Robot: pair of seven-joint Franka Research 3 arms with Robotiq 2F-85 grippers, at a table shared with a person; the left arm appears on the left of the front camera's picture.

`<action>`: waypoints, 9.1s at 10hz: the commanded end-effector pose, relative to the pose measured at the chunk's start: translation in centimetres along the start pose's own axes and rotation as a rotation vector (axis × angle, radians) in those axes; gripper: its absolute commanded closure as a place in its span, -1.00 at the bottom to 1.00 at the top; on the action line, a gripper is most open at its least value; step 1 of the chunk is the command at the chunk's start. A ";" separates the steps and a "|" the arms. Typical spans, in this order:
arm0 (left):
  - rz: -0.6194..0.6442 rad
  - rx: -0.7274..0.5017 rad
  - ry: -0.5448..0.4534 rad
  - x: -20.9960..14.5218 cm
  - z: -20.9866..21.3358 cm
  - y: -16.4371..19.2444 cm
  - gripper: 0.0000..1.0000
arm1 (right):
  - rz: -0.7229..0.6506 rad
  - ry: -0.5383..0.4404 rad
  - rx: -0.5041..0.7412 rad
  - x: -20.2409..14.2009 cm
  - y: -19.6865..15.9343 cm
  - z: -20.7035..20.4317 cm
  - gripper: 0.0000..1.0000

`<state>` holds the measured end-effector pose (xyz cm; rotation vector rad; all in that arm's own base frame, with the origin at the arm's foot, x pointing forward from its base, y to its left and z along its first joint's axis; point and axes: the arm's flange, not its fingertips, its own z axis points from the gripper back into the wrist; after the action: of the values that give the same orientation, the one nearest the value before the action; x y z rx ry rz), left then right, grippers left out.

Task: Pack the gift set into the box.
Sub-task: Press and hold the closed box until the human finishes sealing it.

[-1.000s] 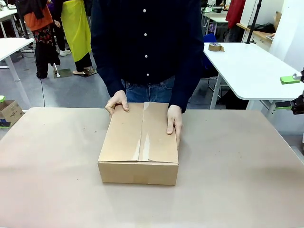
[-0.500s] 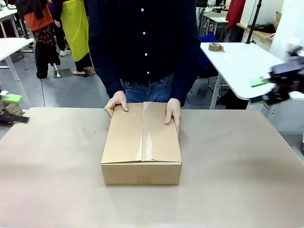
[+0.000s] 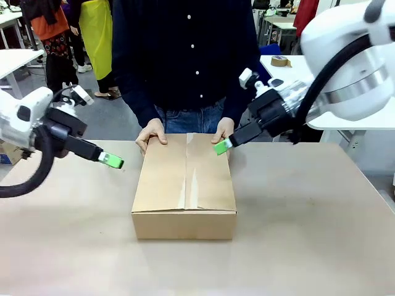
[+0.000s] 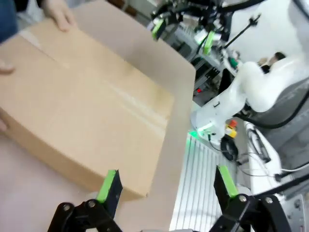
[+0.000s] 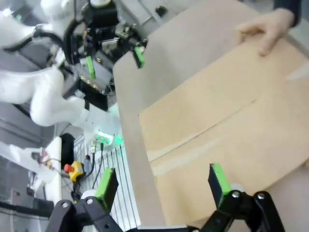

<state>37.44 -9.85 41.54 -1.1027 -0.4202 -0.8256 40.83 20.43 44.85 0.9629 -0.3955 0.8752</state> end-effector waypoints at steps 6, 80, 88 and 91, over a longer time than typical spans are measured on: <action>-0.737 -0.175 -0.309 1.4 -1.2 4.2 -1.00 | 0.830 -0.395 0.403 0.1 -7.4 -4.9 -1.00; -0.810 0.038 -0.153 0.8 -11.2 12.3 -1.00 | 0.696 -0.205 0.144 -3.5 -15.2 -9.1 -1.00; -0.810 0.038 -0.153 0.8 -11.2 12.3 -1.00 | 0.696 -0.205 0.144 -3.5 -15.2 -9.1 -1.00; -0.810 0.038 -0.153 0.8 -11.2 12.3 -1.00 | 0.696 -0.205 0.144 -3.5 -15.2 -9.1 -1.00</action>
<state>46.40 -17.82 30.18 -0.9511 -1.0418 -1.4320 50.04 22.27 29.69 1.0678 -0.8854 1.4550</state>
